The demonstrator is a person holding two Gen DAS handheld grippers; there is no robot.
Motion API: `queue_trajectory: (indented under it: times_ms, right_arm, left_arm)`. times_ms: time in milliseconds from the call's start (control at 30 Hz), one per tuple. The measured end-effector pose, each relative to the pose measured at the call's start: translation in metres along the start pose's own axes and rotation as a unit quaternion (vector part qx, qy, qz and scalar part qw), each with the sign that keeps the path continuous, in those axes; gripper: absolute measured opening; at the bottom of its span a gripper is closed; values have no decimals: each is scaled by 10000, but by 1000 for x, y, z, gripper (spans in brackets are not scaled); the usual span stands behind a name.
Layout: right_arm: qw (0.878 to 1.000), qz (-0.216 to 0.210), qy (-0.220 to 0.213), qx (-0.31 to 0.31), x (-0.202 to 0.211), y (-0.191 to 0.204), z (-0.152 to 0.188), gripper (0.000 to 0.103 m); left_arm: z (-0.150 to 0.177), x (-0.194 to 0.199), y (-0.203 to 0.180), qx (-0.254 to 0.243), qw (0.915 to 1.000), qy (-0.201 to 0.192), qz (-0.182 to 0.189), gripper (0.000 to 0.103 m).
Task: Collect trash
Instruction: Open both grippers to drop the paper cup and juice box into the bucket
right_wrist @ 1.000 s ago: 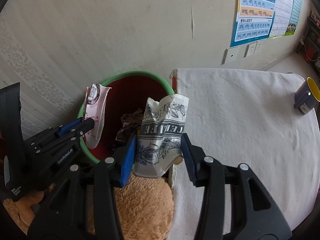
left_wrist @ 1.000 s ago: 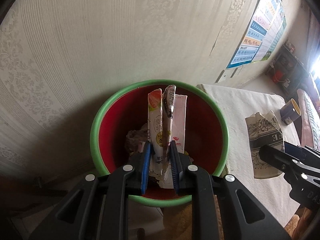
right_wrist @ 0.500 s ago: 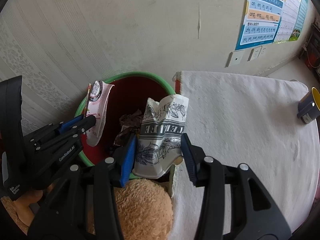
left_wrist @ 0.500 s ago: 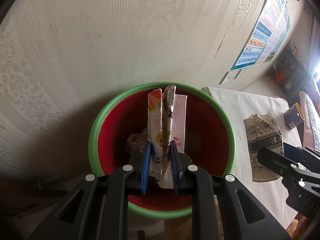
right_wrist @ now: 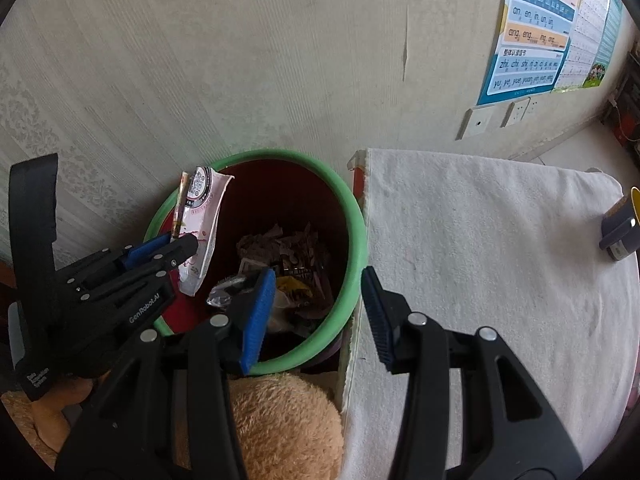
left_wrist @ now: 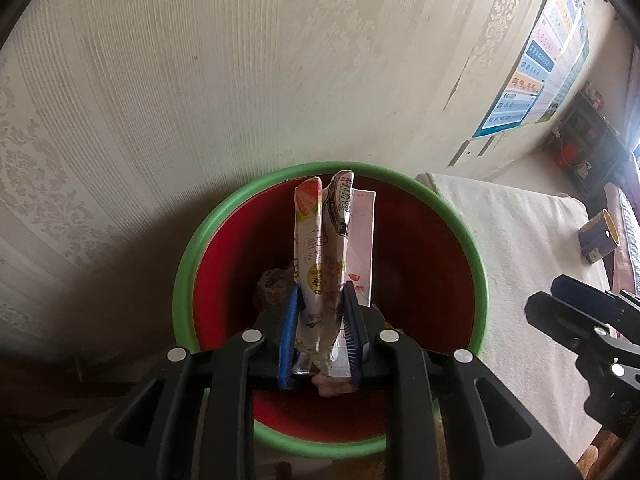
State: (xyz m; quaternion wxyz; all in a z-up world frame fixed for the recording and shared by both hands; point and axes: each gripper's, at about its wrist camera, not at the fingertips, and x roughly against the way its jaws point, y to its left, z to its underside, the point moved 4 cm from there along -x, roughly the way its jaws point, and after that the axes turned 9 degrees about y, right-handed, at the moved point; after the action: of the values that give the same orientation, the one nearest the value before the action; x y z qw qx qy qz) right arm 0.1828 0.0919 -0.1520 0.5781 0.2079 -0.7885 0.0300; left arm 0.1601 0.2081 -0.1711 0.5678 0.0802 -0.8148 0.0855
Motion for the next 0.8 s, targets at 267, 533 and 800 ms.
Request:
queue_trajectory:
  times_ms: [267,533,800]
  right_arm:
    - [9997,-126,-128,-157,19,-11,26,52]
    - [9991,11,-161,-398,38,-33,77,59]
    - [9953,135,-292,-910,55,-67,103,64]
  left_arm:
    - [-4,-9,-4,-63,9999,61,-106,20]
    - [-6,-15,-12,-119,9995,60,-272,27]
    - [-3,-9,-21,-144,9987,-5,-483,49]
